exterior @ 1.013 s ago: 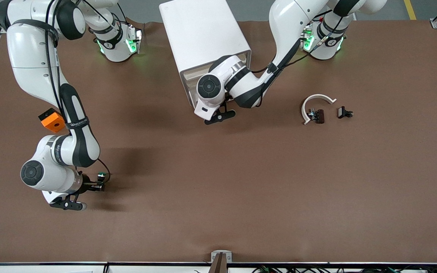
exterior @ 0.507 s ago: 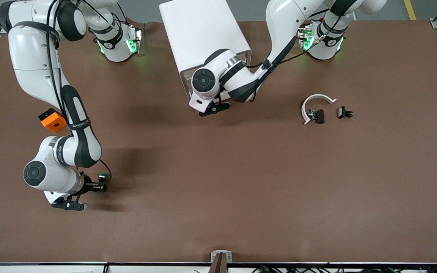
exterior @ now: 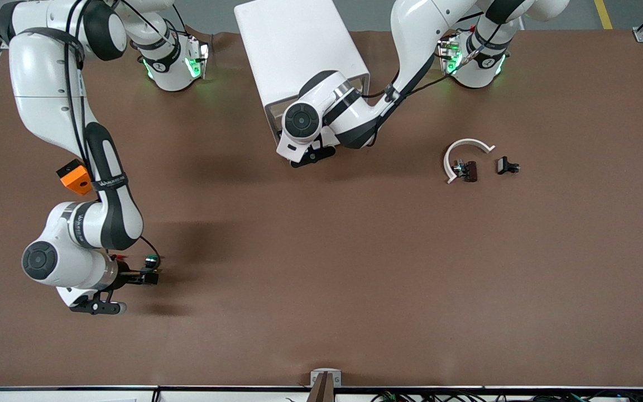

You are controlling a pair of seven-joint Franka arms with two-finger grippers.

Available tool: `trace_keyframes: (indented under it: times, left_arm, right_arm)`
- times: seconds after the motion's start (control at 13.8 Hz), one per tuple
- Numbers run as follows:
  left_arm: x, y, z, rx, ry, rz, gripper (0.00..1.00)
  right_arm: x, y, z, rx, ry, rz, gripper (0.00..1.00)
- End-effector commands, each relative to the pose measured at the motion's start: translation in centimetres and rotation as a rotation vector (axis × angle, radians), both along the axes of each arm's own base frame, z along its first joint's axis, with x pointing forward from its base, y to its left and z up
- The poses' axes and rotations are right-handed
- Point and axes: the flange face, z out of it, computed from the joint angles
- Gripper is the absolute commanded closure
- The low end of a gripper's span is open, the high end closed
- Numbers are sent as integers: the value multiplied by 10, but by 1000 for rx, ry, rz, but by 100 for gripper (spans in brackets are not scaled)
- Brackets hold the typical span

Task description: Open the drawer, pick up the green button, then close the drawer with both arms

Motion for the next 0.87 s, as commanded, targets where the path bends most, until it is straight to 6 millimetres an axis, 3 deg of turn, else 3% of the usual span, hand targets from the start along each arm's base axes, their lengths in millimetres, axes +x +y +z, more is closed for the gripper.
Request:
trace_keyframes:
  times: [0.0, 0.29, 0.58, 0.8]
  left_arm:
    - [-9, -1, 7, -2, 52, 12, 0]
    - [-1, 1, 11, -10, 42, 18, 0]
    - [37, 16, 29, -41, 9, 66, 0]
    - [75, 35, 47, -67, -18, 123, 0]
  right_arm:
    - [-4, -10, 49, 8, 29, -8, 0]
    - [-28, -38, 127, 13, 117, -36, 0]
    - [-63, -56, 214, -24, 164, -45, 0]
    - [-96, -53, 262, -36, 162, -35, 0]
